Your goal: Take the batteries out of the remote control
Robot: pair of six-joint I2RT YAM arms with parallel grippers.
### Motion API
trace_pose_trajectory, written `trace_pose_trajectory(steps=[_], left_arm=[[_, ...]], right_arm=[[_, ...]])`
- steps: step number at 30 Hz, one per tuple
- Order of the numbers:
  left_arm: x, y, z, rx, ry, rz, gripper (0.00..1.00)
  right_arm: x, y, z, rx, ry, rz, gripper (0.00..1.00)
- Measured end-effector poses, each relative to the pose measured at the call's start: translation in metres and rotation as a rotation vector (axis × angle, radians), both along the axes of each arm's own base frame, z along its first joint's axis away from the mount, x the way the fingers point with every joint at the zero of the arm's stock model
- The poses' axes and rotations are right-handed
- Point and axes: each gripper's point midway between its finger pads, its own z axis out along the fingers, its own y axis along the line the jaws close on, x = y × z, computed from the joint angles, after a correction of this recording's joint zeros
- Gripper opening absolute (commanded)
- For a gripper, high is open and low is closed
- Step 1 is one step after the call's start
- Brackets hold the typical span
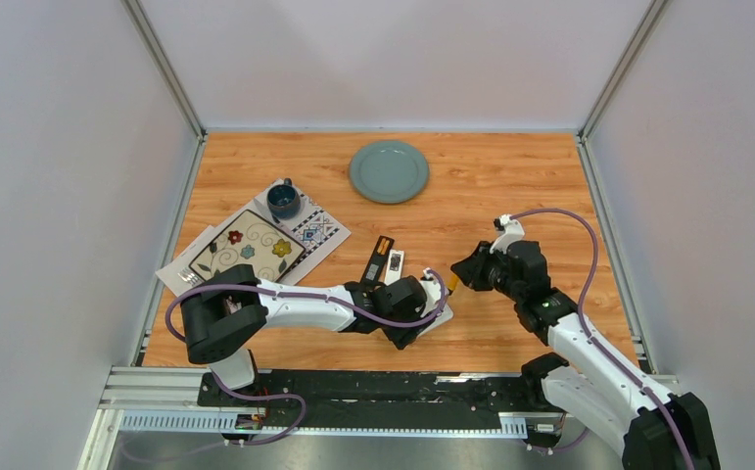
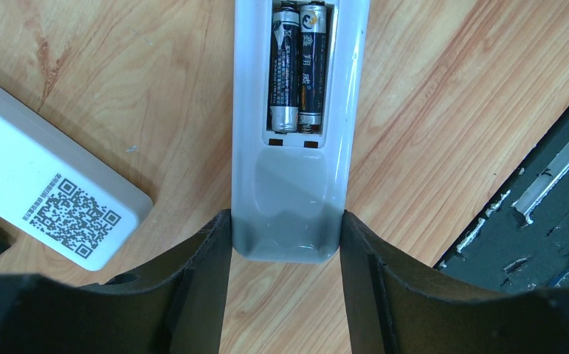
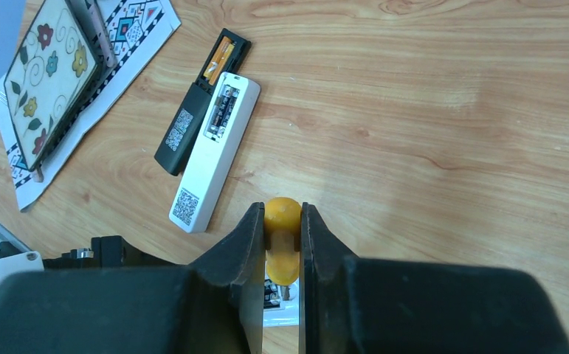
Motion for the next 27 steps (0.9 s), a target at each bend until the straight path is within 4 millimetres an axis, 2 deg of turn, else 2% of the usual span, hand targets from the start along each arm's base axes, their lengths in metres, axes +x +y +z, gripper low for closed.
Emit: trace_pose_trajectory(steps=[17,27], left_arm=[[0.000,0.000,0.000,0.000,0.003,0.003,0.02],[0.000,0.000,0.000,-0.001,0.004,0.005,0.02]], right_arm=[[-0.006,0.007,-0.003,-0.047,-0.022,0.042,0.00],[-0.008,0.009,0.013,-0.028,-0.070,0.048,0.00]])
